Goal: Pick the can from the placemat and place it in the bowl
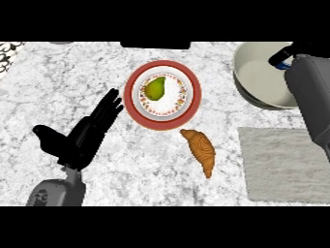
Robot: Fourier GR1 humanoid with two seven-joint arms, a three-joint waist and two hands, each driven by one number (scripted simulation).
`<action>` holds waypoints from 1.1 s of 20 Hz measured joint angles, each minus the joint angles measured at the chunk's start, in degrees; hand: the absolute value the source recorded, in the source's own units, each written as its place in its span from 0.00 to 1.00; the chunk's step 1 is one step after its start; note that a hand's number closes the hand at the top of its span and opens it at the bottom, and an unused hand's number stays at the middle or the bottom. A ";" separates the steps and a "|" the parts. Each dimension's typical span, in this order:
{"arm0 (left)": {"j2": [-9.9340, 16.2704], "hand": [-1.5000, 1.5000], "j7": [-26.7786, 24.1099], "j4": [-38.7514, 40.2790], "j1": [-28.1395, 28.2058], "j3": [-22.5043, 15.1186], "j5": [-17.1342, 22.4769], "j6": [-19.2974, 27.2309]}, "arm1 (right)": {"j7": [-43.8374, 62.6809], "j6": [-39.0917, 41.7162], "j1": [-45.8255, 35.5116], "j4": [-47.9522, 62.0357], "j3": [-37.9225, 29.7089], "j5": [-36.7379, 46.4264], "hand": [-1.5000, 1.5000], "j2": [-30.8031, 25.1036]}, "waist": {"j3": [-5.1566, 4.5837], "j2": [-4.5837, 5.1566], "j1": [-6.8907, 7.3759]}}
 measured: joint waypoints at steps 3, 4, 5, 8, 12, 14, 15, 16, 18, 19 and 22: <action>0.19 0.50 0.20 -0.51 0.31 -0.11 -0.12 -0.12 | -4.85 -4.11 0.18 2.52 -2.99 -2.89 0.00 -0.65 | 0.02 0.03 0.13; 0.16 0.50 -0.07 -0.75 1.10 -0.35 -0.13 -0.33 | -6.70 -5.77 0.56 2.93 -4.08 -4.02 0.00 -0.84 | 0.03 0.05 0.21; 0.09 0.50 -0.18 -0.74 0.91 -0.30 -0.16 -0.27 | -8.29 -7.14 0.49 3.14 -5.16 -5.17 0.00 -1.00 | 0.05 0.06 0.16; -0.11 0.50 0.09 -0.29 0.52 -0.07 -0.35 0.27 | -12.83 -14.02 1.16 0.88 -8.78 -9.42 0.00 0.45 | 0.11 -0.06 -0.30; -0.56 0.50 -0.33 -0.32 1.68 -0.31 -0.44 0.51 | -21.53 -23.87 2.68 -5.65 -12.60 -15.58 0.00 3.61 | 0.14 -0.61 -1.26; -0.49 0.50 -0.60 0.23 1.65 0.29 -0.51 0.87 | -26.17 -26.13 3.29 -9.72 -13.74 -19.16 0.00 5.51 | 0.11 -0.93 -2.01; -0.20 0.50 -0.72 0.24 2.00 0.53 -0.46 0.73 | -28.50 -26.64 4.04 -12.10 -14.00 -20.92 0.00 6.42 | 0.08 -1.11 -2.35; 0.05 0.50 -1.02 -0.14 2.85 0.63 -0.39 0.53 | -30.58 -27.13 5.21 -14.71 -13.90 -22.44 0.00 7.85 | 0.05 -1.33 -2.67; 0.17 0.50 -0.82 0.39 2.40 1.40 -0.18 0.87 | -33.33 -27.59 7.46 -20.55 -12.80 -24.70 0.00 11.24 | 0.00 -1.68 -3.59; 0.01 0.50 -0.76 0.31 2.76 1.30 -0.36 1.16 | -34.80 -27.59 9.34 -23.83 -12.40 -26.09 0.00 12.67 | -0.02 -1.87 -4.03; 0.17 0.50 -1.28 0.13 4.08 1.38 -0.80 1.39 | -36.32 -27.28 15.05 -34.21 -9.42 -28.76 0.00 16.64 | -0.06 -2.25 -4.82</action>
